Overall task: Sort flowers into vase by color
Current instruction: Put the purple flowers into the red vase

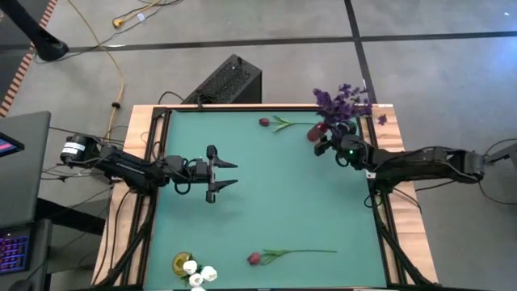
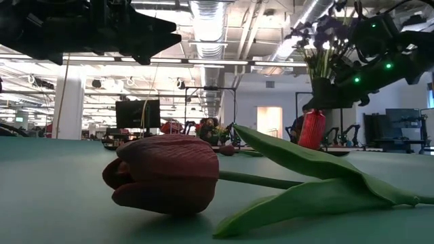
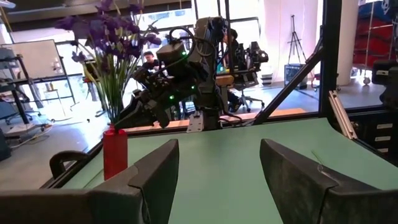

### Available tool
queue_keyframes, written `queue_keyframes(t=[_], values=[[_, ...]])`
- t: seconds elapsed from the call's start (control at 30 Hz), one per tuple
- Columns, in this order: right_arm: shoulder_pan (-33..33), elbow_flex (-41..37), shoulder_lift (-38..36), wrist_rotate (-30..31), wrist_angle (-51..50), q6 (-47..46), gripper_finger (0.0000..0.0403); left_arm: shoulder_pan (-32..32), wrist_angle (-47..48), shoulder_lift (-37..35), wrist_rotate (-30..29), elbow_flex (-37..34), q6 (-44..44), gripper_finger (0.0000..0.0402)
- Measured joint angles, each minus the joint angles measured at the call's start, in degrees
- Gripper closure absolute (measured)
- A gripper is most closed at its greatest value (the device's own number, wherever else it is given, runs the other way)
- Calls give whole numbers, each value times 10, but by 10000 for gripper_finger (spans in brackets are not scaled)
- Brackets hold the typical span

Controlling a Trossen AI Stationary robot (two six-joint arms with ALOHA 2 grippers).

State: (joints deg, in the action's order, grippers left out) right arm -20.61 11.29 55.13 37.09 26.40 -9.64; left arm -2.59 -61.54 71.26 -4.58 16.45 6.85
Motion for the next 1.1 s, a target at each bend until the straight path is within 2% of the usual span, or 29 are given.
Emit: queue_keyframes(t=[0.43, 0.63, 1.1], values=[[-12, 52, 62, -29, -11, 6, 177, 0, 0, 0, -1, 0, 0, 187], [-12, 76, 60, -29, -69, -9, 177, 0, 1, 0, 0, 0, 0, 187], [-29, 103, 61, -43, -86, -11, 177, 0, 1, 0, 11, 0, 1, 187]])
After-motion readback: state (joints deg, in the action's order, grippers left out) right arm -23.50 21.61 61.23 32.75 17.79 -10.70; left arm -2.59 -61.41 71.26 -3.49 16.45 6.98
